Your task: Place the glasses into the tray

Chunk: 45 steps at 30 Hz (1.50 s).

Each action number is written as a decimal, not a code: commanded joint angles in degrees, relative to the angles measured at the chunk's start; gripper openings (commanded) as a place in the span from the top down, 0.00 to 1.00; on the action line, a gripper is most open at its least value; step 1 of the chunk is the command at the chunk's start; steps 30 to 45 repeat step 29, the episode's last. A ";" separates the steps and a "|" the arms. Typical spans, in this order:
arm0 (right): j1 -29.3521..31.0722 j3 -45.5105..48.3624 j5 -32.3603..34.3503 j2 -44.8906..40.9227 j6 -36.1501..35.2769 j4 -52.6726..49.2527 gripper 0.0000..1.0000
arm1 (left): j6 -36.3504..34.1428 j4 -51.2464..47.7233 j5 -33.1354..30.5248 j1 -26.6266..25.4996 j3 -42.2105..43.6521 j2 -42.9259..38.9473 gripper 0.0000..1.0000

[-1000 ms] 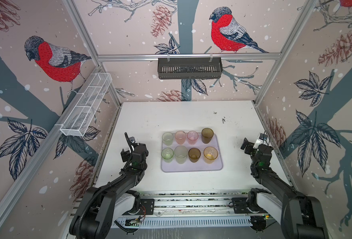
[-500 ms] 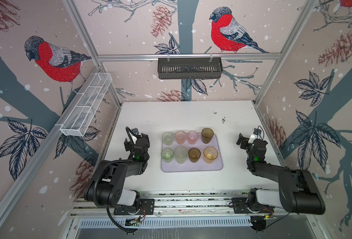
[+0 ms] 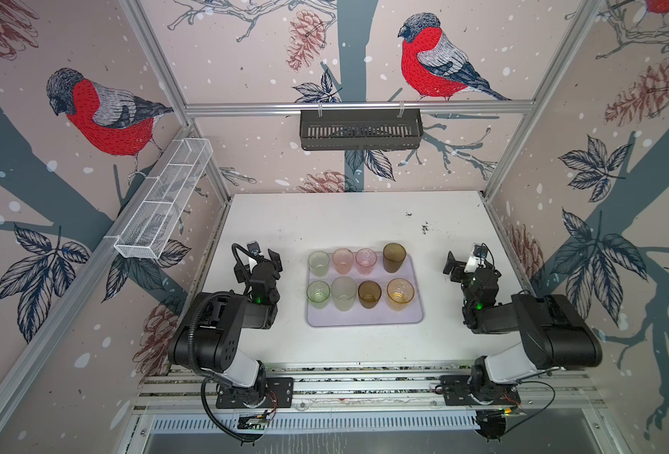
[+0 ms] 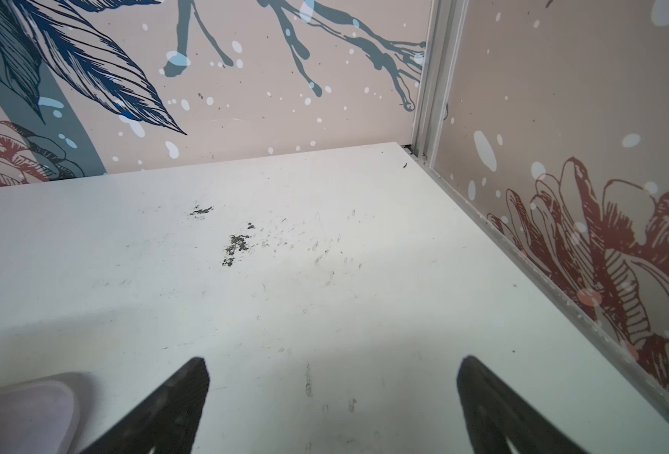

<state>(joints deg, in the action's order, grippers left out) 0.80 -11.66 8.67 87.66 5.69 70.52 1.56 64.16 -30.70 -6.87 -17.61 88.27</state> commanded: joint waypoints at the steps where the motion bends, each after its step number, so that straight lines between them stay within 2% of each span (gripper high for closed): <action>1: 0.26 0.15 1.58 0.32 -1.04 4.98 0.00 | -0.20 5.78 6.36 1.04 1.72 -0.49 0.02; 3: 0.26 0.12 1.59 0.34 -1.05 5.06 0.00 | -0.33 11.12 10.03 2.00 4.56 0.95 0.02; 4: 0.31 0.14 1.66 0.28 -1.04 4.98 0.00 | -1.05 15.25 9.47 1.97 4.99 2.57 0.02; 6: 0.47 0.06 2.00 0.26 -1.12 4.97 0.00 | 0.42 8.43 9.62 2.04 3.76 0.24 0.03; 9: 0.61 0.06 2.30 0.32 -1.22 4.90 0.00 | -0.69 13.90 9.47 2.00 4.91 1.94 0.03; 13: 0.61 0.06 2.26 0.41 -1.21 4.98 0.00 | -0.84 14.77 9.80 1.95 5.62 1.60 0.02; 45: 0.61 0.22 2.27 0.18 -1.21 5.18 0.00 | -0.68 13.62 10.12 1.95 5.20 1.47 0.02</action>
